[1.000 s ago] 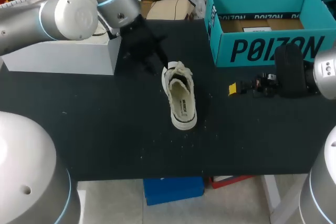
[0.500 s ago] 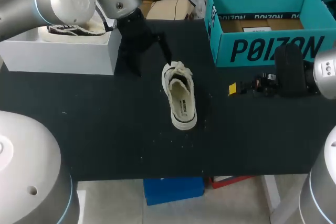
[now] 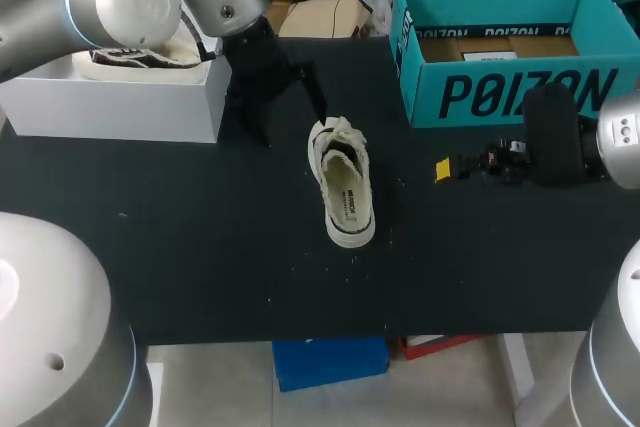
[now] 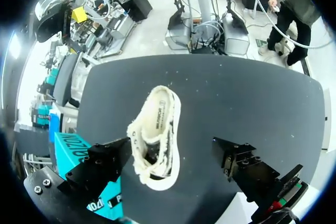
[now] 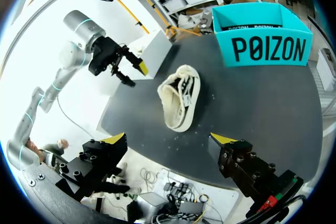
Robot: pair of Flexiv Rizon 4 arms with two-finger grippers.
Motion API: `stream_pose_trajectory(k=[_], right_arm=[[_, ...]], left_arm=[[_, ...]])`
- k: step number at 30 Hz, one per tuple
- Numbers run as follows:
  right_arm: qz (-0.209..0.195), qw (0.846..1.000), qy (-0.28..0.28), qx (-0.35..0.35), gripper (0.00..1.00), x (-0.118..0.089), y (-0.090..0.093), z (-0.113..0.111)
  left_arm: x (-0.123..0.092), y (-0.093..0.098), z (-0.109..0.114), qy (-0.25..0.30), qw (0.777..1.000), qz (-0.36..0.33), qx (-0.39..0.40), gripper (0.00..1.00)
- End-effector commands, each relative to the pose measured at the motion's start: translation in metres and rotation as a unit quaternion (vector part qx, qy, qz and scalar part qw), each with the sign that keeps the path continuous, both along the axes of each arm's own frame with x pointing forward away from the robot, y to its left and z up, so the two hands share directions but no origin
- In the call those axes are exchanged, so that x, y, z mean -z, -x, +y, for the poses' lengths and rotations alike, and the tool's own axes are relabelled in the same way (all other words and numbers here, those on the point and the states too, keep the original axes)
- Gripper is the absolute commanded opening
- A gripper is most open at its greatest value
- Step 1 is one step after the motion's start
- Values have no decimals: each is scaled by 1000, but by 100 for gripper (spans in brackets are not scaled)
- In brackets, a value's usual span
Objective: Take the shoe out of the shoebox, open the shoe tongue, remove and reinsert the insole, then place the shoe into the shoebox
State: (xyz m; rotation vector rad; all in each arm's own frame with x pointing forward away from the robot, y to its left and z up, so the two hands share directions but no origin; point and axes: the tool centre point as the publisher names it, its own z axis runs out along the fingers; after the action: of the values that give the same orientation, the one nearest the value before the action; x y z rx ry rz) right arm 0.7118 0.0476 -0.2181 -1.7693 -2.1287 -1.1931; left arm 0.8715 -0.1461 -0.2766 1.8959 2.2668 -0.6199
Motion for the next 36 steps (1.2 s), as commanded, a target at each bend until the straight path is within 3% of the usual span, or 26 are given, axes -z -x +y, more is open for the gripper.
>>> stream_pose_trajectory(k=[1,13,21,24,29,36], right_arm=[[-1,1000,-1,0,100,1,1,0],[-1,1000,-1,0,100,1,1,0],[-1,1000,-1,0,100,1,1,0],[-1,1000,-1,0,100,1,1,0],[-1,1000,-1,0,100,1,1,0],[-1,1000,-1,0,100,1,1,0]], left_arm=[[0,0,0,-3,1000,-1,-1,100],[0,0,0,-3,1000,-1,-1,100],[-12,3,21,38,988,78,-125,100],[-9,9,35,52,973,118,-190,100],[3,18,63,76,929,162,-324,100],[8,28,98,126,869,190,-438,100]])
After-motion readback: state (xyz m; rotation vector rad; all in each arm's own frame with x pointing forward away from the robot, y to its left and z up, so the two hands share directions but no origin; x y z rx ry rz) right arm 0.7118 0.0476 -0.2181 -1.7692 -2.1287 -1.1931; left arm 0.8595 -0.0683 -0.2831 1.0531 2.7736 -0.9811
